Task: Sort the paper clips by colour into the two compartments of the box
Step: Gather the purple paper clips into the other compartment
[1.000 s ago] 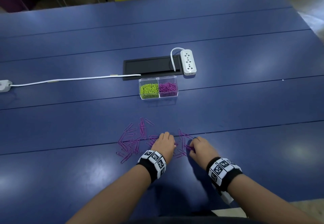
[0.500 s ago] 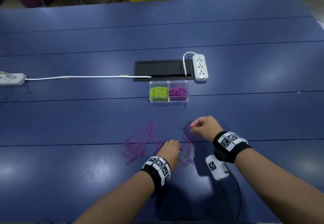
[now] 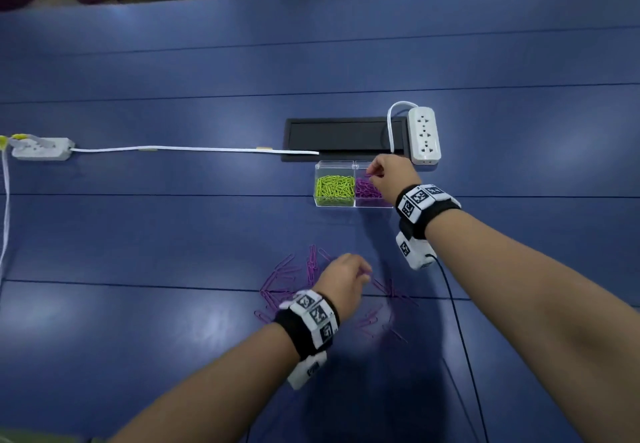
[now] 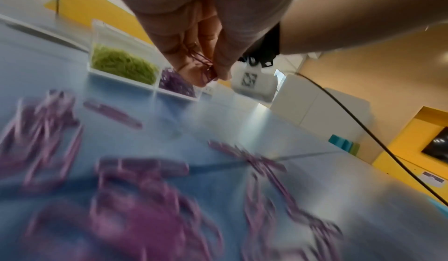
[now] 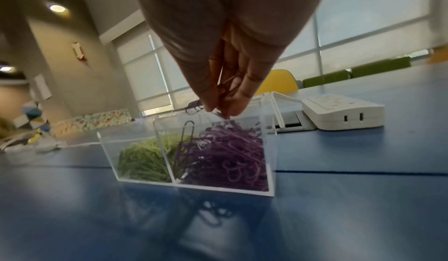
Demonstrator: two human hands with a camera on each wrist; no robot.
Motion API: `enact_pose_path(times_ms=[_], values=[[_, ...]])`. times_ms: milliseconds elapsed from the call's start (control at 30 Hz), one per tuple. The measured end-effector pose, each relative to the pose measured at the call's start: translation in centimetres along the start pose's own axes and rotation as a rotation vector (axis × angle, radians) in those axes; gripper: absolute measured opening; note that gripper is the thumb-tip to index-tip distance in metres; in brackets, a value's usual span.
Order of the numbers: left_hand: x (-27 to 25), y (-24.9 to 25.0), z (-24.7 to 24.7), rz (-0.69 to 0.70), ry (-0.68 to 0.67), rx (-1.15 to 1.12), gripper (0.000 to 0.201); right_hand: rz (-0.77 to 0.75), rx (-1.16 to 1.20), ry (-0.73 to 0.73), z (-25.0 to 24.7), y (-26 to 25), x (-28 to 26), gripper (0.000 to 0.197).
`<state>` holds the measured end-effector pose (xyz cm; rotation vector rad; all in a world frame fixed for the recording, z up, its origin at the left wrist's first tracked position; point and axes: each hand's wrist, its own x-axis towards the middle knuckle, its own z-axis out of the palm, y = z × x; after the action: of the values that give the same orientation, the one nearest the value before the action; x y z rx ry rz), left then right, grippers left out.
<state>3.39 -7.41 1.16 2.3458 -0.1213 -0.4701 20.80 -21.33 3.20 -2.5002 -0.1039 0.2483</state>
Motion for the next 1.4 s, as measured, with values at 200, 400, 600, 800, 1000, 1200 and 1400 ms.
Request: enact_pose_path(times_ms=[200, 400, 600, 800, 1000, 1200, 1400], values=[[7.2, 2.7, -5.6, 0.056, 0.183, -0.068, 0.009, -0.089, -0.221, -0.156, -0.2, 0.5, -0.9, 0.031], [14.5, 4.3, -6.5, 0.098, 0.206, 0.028, 0.009, -0.118, -0.128, 0.009, -1.7, 2.5, -4.8, 0.026], [15.9, 3.7, -5.0, 0.182, 0.094, 0.506, 0.027, -0.027, -0.104, -0.112, 1.1, 4.8, -12.6, 0.020], [7.6, -0.2, -3.6, 0.330, 0.109, 0.268, 0.020, 0.075, -0.190, -0.278, 5.0, 5.1, -18.3, 0.048], [-1.6, -6.5, -1.9, 0.335, -0.181, 0.277, 0.046, -0.103, -0.265, -0.302, 7.5, 3.2, -20.1, 0.068], [-3.7, -7.9, -0.7, 0.304, -0.266, 0.408, 0.070, -0.227, -0.304, -0.306, 8.8, 3.1, -22.3, 0.071], [-3.8, -7.3, 0.0, 0.244, -0.236, 0.462, 0.036, -0.259, -0.240, -0.291, 9.8, 3.2, -23.2, 0.046]])
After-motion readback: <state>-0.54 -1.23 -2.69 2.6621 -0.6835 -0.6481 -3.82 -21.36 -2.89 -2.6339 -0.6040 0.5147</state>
